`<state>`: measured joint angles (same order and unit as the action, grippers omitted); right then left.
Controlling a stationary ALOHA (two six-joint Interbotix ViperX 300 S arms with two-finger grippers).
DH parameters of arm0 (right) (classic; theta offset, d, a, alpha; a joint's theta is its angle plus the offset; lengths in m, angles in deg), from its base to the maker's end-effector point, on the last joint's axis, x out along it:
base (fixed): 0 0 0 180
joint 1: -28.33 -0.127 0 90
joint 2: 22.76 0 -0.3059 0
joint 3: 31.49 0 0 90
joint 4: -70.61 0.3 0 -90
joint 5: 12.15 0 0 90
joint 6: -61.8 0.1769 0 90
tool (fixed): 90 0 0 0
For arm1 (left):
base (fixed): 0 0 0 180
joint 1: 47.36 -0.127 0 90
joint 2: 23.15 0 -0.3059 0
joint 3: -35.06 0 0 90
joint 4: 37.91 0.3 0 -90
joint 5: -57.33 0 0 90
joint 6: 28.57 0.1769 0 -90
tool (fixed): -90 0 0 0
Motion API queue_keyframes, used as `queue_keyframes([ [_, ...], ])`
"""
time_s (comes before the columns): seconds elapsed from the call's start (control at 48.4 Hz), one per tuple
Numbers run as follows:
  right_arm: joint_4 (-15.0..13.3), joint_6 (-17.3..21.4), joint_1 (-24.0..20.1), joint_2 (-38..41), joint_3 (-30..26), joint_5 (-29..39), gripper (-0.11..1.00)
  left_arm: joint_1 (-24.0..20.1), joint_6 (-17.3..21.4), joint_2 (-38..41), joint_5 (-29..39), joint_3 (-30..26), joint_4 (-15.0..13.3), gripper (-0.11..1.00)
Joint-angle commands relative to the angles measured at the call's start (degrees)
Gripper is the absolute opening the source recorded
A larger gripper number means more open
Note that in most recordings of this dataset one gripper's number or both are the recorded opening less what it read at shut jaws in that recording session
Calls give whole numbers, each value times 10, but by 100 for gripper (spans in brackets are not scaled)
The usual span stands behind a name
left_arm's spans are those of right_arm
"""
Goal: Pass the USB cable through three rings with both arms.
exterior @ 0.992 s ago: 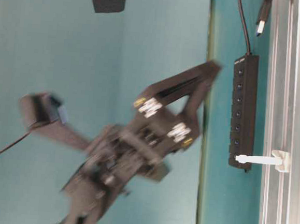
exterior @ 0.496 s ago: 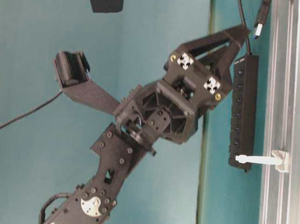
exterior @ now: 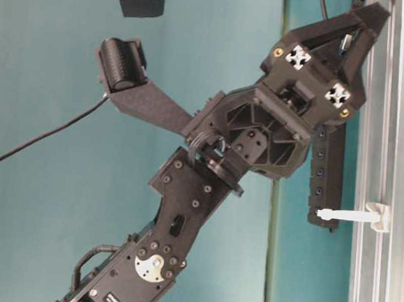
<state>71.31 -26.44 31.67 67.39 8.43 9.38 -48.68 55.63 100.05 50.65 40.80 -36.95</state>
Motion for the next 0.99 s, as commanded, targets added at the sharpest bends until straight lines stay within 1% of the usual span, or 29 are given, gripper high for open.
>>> queue_keyframes([
  [0.0,2,4,-2,-3,-4,-3,-9,-9,-1,-3,-3,-10,1,94],
  [0.248,2,4,-2,-3,-4,-5,-9,-17,2,0,-6,-10,1,94],
  [0.517,2,4,-2,-3,-4,-5,-9,-13,1,11,-8,-13,1,93],
  [0.744,2,4,-2,-3,-4,-5,-9,-13,2,12,-8,-18,0,87],
  [0.972,2,4,-4,0,-5,-5,-9,-13,4,12,-9,-21,1,77],
])
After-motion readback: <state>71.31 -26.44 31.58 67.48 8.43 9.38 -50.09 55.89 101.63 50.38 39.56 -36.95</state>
